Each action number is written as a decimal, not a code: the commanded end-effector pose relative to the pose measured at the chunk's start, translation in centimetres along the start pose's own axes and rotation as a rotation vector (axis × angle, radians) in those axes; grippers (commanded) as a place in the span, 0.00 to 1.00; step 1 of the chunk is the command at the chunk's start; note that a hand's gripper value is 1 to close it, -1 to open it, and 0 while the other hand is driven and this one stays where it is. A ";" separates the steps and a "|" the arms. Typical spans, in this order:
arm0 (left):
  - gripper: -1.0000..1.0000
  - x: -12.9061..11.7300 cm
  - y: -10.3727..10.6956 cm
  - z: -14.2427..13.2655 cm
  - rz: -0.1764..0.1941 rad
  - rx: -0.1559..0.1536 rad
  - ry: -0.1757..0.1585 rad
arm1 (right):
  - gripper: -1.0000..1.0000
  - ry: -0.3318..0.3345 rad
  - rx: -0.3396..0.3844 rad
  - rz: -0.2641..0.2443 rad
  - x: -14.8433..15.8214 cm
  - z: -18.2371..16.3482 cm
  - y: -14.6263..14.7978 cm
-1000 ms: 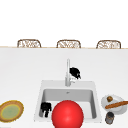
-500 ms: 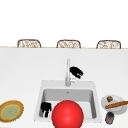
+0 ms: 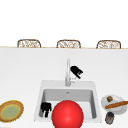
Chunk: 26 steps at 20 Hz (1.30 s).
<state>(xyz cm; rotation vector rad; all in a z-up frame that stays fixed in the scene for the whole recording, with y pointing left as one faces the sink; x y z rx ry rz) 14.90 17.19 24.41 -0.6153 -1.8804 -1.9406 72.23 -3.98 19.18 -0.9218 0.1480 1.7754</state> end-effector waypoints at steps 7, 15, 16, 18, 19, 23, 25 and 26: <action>0.50 0.0 0.0 0.0 0.000 0.000 0.000 | 0.00 -0.161 -0.036 -0.079 -0.7 -0.4 2.3; 0.50 0.0 0.0 0.0 0.000 0.000 0.000 | 1.00 -0.183 -0.044 -0.077 -1.8 1.3 1.7; 0.50 0.0 0.0 0.0 0.000 0.000 0.000 | 1.00 -0.186 -0.038 -0.080 -2.0 1.7 1.7; 0.50 0.0 0.0 0.0 0.000 0.000 0.000 | 1.00 -0.196 -0.025 -0.085 -2.0 2.4 0.8; 0.50 0.0 0.0 0.0 0.000 0.000 0.000 | 1.00 -0.187 -0.018 -0.075 -1.8 2.6 0.7; 0.50 0.0 0.0 0.0 0.000 0.000 0.000 | 1.00 -0.081 0.016 -0.019 0.2 3.2 0.4; 0.50 0.0 0.0 0.0 0.000 0.000 0.000 | 1.00 -0.008 0.020 0.022 1.2 3.0 0.4; 0.50 0.0 0.0 0.0 0.000 0.000 0.000 | 1.00 0.023 0.022 0.039 1.6 3.0 0.3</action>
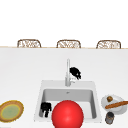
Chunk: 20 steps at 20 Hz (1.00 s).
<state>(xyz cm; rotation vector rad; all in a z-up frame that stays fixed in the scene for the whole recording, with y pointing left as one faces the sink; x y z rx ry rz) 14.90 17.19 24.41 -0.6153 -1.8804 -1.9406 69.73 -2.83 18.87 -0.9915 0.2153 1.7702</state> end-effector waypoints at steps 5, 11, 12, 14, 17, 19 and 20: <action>0.50 0.0 0.0 0.0 0.000 0.000 0.000 | 1.00 -0.061 0.021 0.016 0.2 1.2 -1.5; 0.50 0.0 0.0 0.0 0.000 0.000 0.000 | 1.00 -0.061 0.011 0.026 0.5 1.1 -1.3; 0.50 0.0 0.0 0.0 0.000 0.000 0.000 | 1.00 -0.059 0.010 0.026 0.6 1.1 -1.2; 0.50 0.0 0.0 0.0 0.000 0.000 0.000 | 1.00 -0.056 0.007 0.025 0.6 1.1 -1.2; 0.50 0.0 0.0 0.0 0.000 0.000 0.000 | 1.00 -0.051 0.003 0.025 0.8 1.1 -1.1; 0.50 0.0 0.0 0.0 0.000 0.000 0.000 | 1.00 -0.042 -0.003 0.026 0.8 1.1 -1.0; 0.50 0.0 0.0 0.0 0.000 0.000 0.000 | 1.00 -0.035 -0.009 0.024 0.9 1.2 -0.9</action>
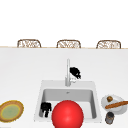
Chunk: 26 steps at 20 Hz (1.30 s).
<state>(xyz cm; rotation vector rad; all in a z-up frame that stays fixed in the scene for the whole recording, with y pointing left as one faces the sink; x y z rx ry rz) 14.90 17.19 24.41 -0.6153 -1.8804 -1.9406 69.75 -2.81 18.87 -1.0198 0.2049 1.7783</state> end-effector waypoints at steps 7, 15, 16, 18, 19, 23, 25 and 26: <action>0.50 0.0 0.0 0.0 0.000 0.000 0.000 | 1.00 0.020 -0.005 0.013 1.1 1.1 -0.5; 0.50 0.0 0.0 0.0 0.000 0.000 0.000 | 0.00 0.134 -0.016 0.028 -0.4 0.7 -0.2; 0.50 0.0 0.0 0.0 0.000 0.000 0.000 | 0.00 0.111 0.000 0.038 -0.8 1.0 -0.5; 0.50 0.0 0.0 0.0 0.000 0.000 0.000 | 0.00 0.088 0.012 0.041 -1.6 1.5 -1.1; 0.50 0.0 0.0 0.0 0.000 0.000 0.000 | 0.00 0.079 0.017 0.044 -1.7 1.5 -1.1; 0.50 0.0 0.0 0.0 0.000 0.000 0.000 | 0.00 0.067 0.026 0.048 -1.9 1.0 -0.5; 0.50 0.0 0.0 0.0 0.000 0.000 0.000 | 0.00 0.046 0.013 0.035 -2.4 0.7 -0.8; 0.50 0.0 0.0 0.0 0.000 0.000 0.000 | 0.00 0.026 0.009 0.027 -3.1 0.8 -1.1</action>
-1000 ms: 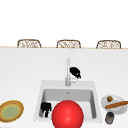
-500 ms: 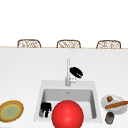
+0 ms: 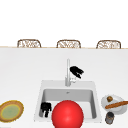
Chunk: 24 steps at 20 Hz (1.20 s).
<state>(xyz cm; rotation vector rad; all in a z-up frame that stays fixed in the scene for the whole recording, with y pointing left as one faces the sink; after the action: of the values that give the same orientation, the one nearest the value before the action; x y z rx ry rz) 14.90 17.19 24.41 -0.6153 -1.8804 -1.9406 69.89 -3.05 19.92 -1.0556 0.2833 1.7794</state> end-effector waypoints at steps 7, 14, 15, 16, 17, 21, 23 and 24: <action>0.50 0.0 0.0 0.0 0.000 0.000 0.000 | 0.00 -0.111 -0.021 -0.059 -4.8 -0.5 -0.1; 0.50 0.0 0.0 0.0 0.000 0.000 0.000 | 0.00 -0.243 -0.028 -0.113 -7.2 -0.4 1.6; 0.50 0.0 0.0 0.0 0.000 0.000 0.000 | 0.00 -0.257 -0.030 -0.116 -7.5 -0.3 1.9; 0.50 0.0 0.0 0.0 0.000 0.000 0.000 | 0.00 -0.261 -0.030 -0.119 -7.7 -0.8 2.5; 0.50 0.0 0.0 0.0 0.000 0.000 0.000 | 0.00 -0.266 -0.031 -0.119 -8.0 -1.1 2.7; 0.50 0.0 0.0 0.0 0.000 0.000 0.000 | 0.00 -0.216 -0.035 -0.088 -8.0 -1.0 2.7; 0.50 0.0 0.0 0.0 0.000 0.000 0.000 | 0.00 -0.213 -0.030 -0.080 -8.2 -1.1 3.0; 0.50 0.0 0.0 0.0 0.000 0.000 0.000 | 0.00 -0.210 -0.025 -0.083 -8.4 -1.2 3.2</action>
<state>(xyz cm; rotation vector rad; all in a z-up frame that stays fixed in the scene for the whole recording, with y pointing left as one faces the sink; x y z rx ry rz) 14.90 17.19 24.41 -0.6153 -1.8804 -1.9406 68.74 -10.36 24.73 -0.8762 0.0881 1.8047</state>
